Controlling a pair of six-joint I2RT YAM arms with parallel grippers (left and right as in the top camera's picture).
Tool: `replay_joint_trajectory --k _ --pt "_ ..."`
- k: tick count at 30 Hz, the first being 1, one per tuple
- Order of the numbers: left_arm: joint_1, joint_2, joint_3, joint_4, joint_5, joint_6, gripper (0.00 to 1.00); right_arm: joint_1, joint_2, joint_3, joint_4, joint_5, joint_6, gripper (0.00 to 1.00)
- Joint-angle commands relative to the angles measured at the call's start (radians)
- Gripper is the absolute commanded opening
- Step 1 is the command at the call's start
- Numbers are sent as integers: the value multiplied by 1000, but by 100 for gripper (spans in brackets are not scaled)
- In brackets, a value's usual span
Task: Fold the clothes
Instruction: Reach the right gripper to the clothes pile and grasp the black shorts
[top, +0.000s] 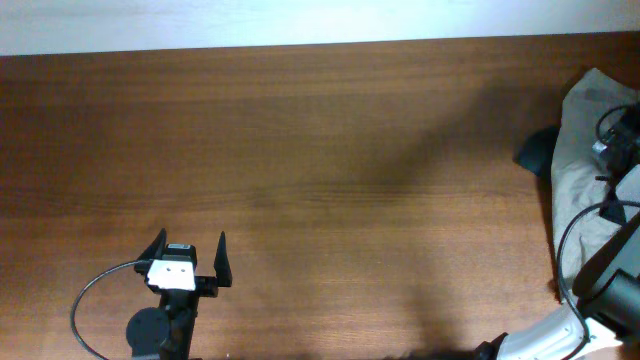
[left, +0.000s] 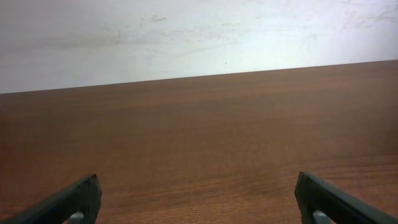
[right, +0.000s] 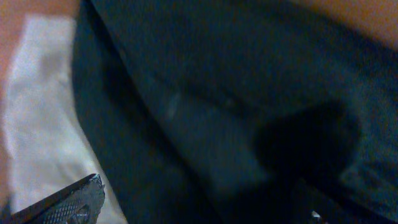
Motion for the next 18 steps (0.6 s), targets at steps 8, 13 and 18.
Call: replay_joint_trajectory --k 8,13,18 --pt "6 -7 -9 2 -7 -14 99 -1 53 16 -24 8 16 4" --pt "6 -7 -9 2 -7 -14 99 24 -36 28 -35 21 14 7" --pt "6 -7 -9 2 -7 -14 99 45 -153 69 -42 24 14 4"
